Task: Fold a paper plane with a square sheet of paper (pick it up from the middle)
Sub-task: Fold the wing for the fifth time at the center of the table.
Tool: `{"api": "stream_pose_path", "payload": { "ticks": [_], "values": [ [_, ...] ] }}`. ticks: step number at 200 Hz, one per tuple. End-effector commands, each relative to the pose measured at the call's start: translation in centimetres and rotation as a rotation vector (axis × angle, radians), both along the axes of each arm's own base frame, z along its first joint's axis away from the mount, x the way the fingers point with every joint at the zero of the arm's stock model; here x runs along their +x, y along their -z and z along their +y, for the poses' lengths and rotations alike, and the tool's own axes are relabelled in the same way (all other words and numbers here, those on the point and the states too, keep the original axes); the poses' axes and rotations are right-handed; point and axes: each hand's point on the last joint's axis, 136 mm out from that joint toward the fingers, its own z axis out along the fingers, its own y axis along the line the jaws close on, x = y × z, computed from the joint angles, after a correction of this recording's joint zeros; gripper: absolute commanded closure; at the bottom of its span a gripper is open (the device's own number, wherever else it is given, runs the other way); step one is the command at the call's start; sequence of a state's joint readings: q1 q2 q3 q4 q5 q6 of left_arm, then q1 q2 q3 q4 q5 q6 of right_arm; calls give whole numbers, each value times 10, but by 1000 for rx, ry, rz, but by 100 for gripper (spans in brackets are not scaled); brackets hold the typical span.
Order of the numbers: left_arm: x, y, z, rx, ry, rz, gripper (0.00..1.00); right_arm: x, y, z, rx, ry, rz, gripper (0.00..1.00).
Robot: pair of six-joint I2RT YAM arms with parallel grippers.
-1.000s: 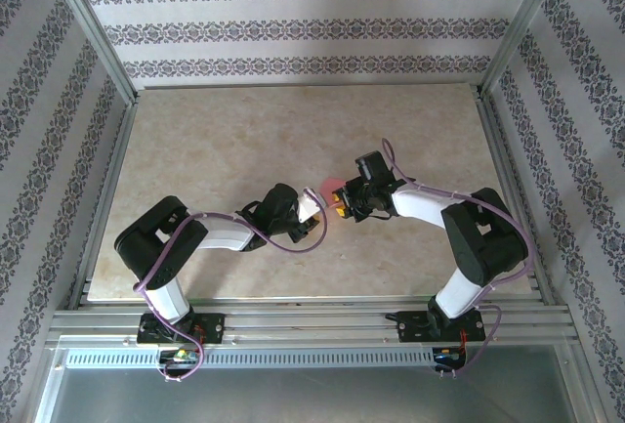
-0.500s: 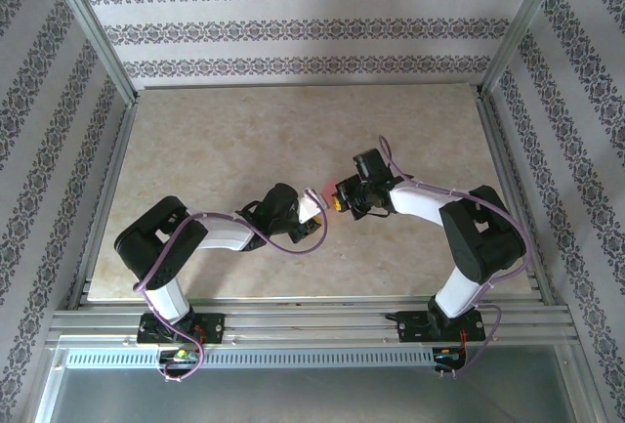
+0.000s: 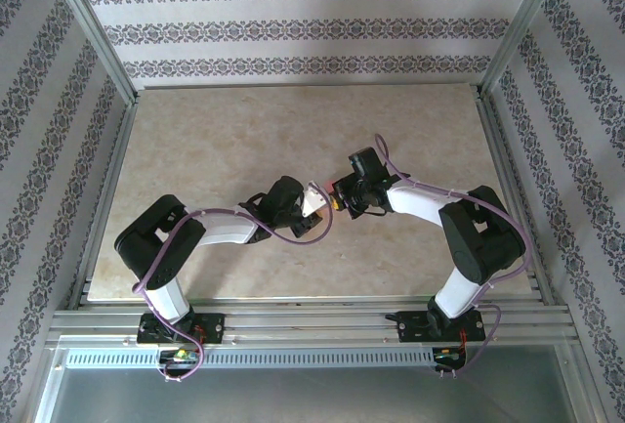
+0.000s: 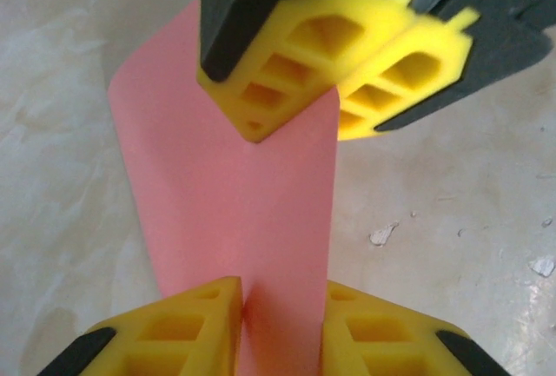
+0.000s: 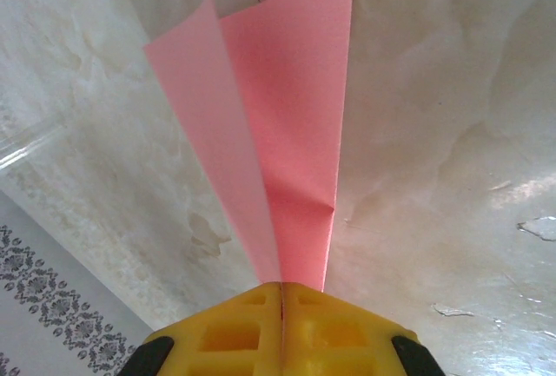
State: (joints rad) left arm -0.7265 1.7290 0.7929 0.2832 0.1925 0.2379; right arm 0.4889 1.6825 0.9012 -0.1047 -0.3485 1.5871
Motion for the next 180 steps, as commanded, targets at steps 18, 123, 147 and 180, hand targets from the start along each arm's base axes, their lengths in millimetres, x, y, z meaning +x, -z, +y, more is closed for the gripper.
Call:
{"api": "stream_pose_path", "payload": {
  "ticks": [18,123,147,180],
  "values": [
    [-1,9,1,31,-12,38,80,0,-3,1,-14,2,-3,92],
    [-4,8,-1,-17,-62,112,94,18,-36,-78,-223,9,-233,33],
    [-5,5,-4,-58,-80,127,91,14,-41,-97,-292,4,-294,31],
    [-2,5,-3,-102,-134,140,91,7,-42,-113,-355,10,-319,31]
  ]
}}
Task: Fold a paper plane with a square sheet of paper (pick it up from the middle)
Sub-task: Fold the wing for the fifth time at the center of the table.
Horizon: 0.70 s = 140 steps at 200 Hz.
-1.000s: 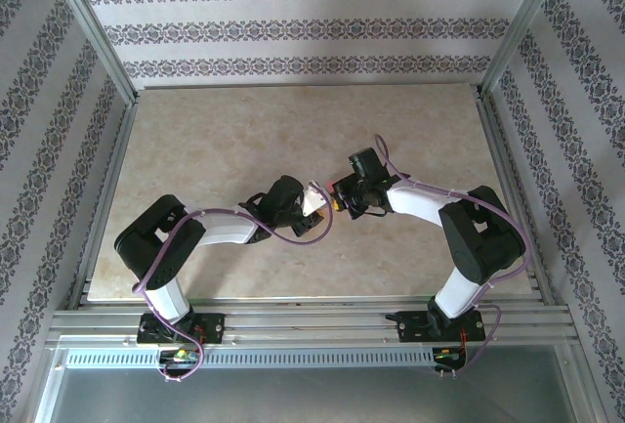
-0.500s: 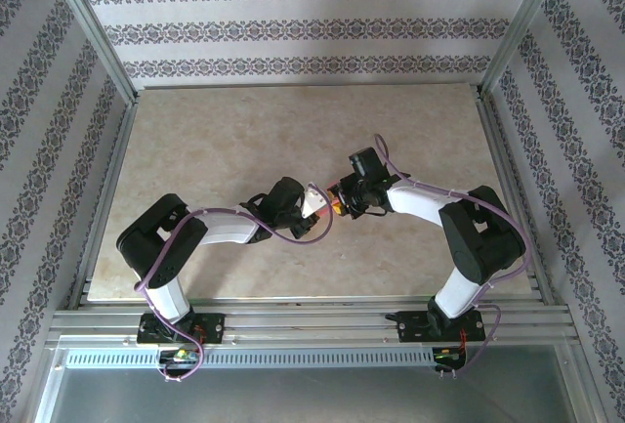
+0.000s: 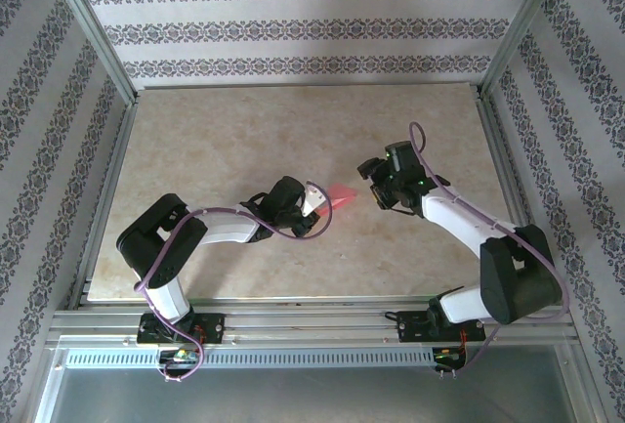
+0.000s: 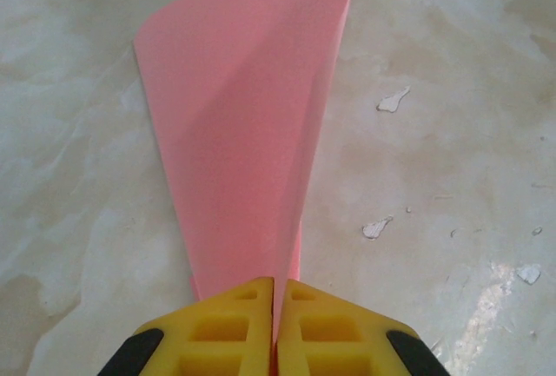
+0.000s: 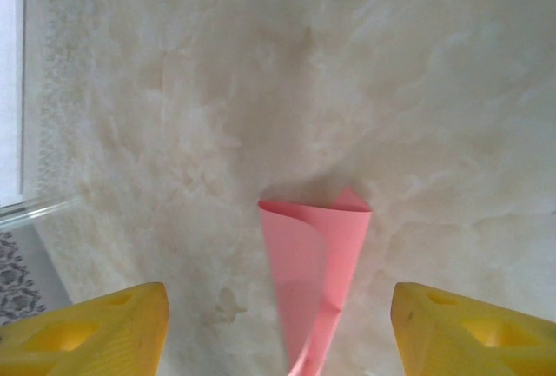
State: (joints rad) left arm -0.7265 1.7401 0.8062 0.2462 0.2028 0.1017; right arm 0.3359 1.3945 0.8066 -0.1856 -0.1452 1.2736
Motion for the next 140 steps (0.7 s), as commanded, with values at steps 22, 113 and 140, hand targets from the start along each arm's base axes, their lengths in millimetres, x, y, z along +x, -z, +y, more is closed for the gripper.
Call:
{"api": "stream_pose_path", "payload": {
  "ticks": [22,113,140],
  "values": [
    [4,-4,-4,-101,-93,32,90,-13,10,-23,-130,0,-10,31],
    [3,4,-7,-145,-162,58,90,-17,16,-26,-142,4,5,31],
    [2,4,-11,-152,-162,61,90,-16,18,-21,-144,-47,6,31]
  ]
}}
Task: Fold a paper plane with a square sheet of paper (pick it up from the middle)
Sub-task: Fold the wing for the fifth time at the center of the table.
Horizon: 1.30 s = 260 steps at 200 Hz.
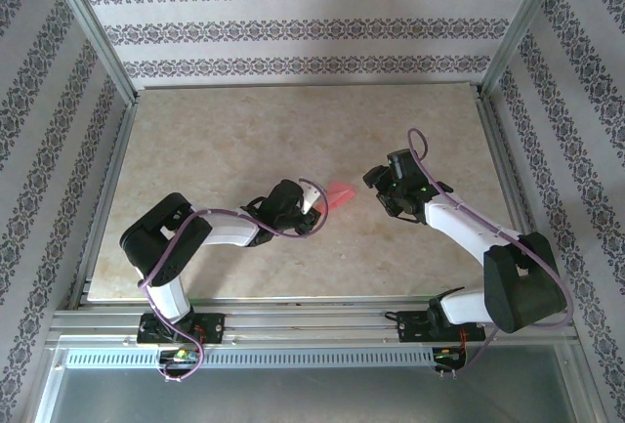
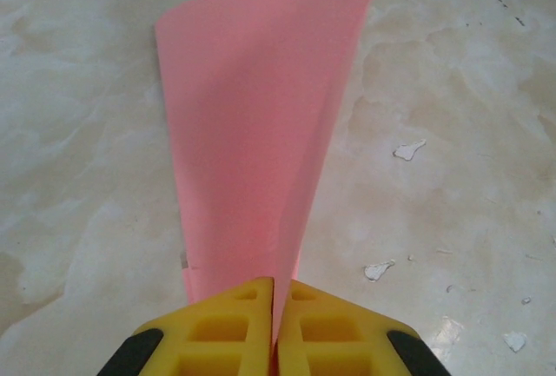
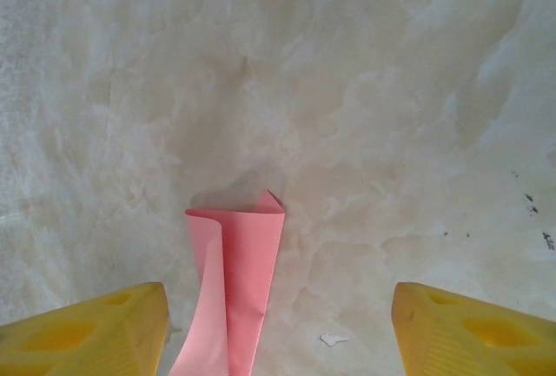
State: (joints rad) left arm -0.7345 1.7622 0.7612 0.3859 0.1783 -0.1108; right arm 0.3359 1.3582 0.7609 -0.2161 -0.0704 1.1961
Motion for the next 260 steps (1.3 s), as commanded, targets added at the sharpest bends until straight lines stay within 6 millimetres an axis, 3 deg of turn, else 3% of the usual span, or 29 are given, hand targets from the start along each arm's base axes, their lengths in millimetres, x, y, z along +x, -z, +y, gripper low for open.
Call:
{"api": "stream_pose_path", "payload": {
  "ticks": [1,39,106,174,217,260],
  "values": [
    [-3,3,-8,-16,-11,2,90,-4,7,-2,-31,-37,14,31],
    [-5,5,-14,-37,5,22,90,-3,14,14,15,-125,11,32],
    [-9,9,-21,-58,14,76,90,-1,18,18,10,-165,12,32],
    [-12,11,-24,-12,8,193,90,-3,9,8,-59,-245,-60,32],
    [-17,14,-31,-10,29,277,91,-10,16,-4,-69,-235,-51,32],
    [-16,15,-33,-16,16,357,95,-12,17,-2,-58,-245,-50,32]
  ]
}}
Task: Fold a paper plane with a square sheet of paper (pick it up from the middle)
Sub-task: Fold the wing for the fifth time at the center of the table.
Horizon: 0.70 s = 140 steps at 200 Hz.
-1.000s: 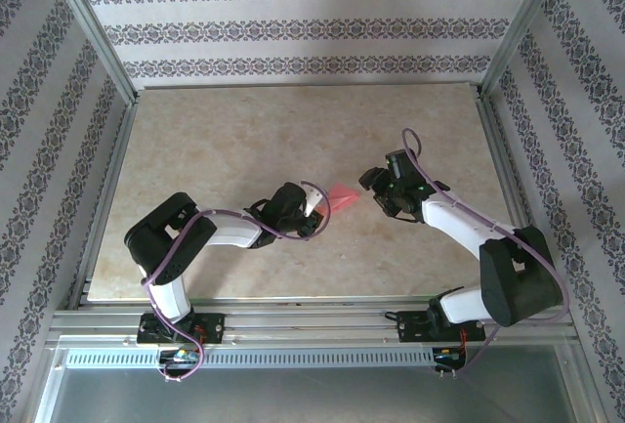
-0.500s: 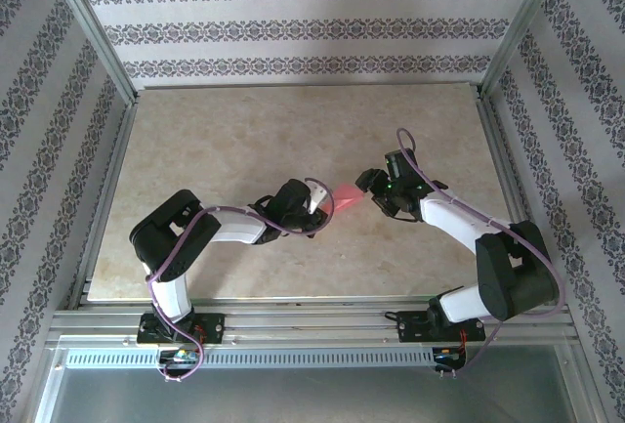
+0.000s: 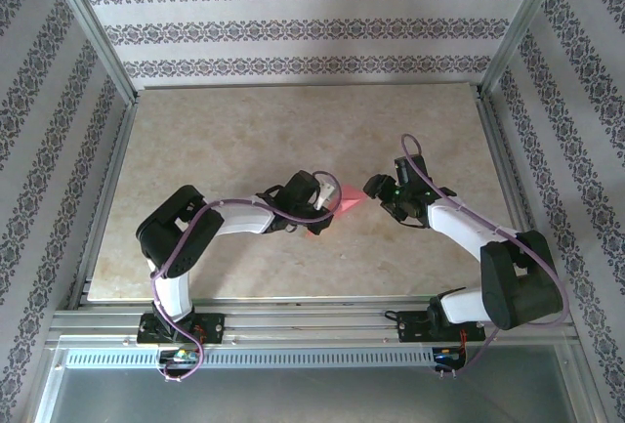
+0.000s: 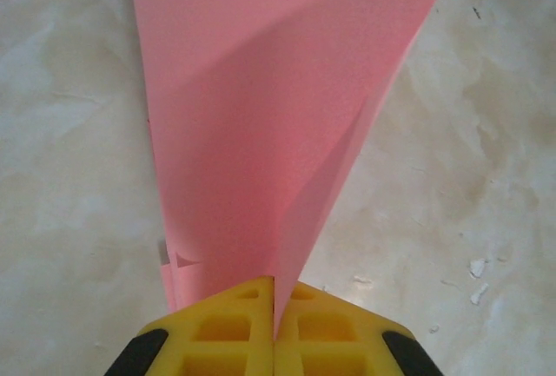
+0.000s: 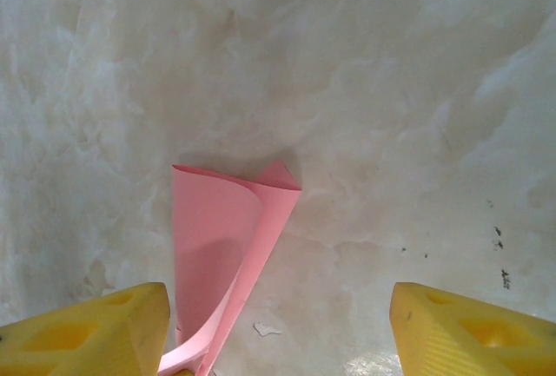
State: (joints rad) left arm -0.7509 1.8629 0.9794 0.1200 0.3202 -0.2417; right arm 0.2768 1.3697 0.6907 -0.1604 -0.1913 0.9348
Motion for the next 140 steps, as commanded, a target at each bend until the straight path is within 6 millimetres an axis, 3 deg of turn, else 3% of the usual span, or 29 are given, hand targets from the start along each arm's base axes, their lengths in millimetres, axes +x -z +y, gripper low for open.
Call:
{"api": "stream_pose_path", "payload": {
  "ticks": [1,55,140],
  "values": [
    [-6,8,1,11,-9,103,95,-2,-3,1,3,-27,-22,32],
    [-3,7,3,-12,-47,177,97,-6,6,13,25,-109,-1,36],
    [-3,13,5,-1,-61,196,94,-26,25,40,-90,-286,52,38]
  ]
}}
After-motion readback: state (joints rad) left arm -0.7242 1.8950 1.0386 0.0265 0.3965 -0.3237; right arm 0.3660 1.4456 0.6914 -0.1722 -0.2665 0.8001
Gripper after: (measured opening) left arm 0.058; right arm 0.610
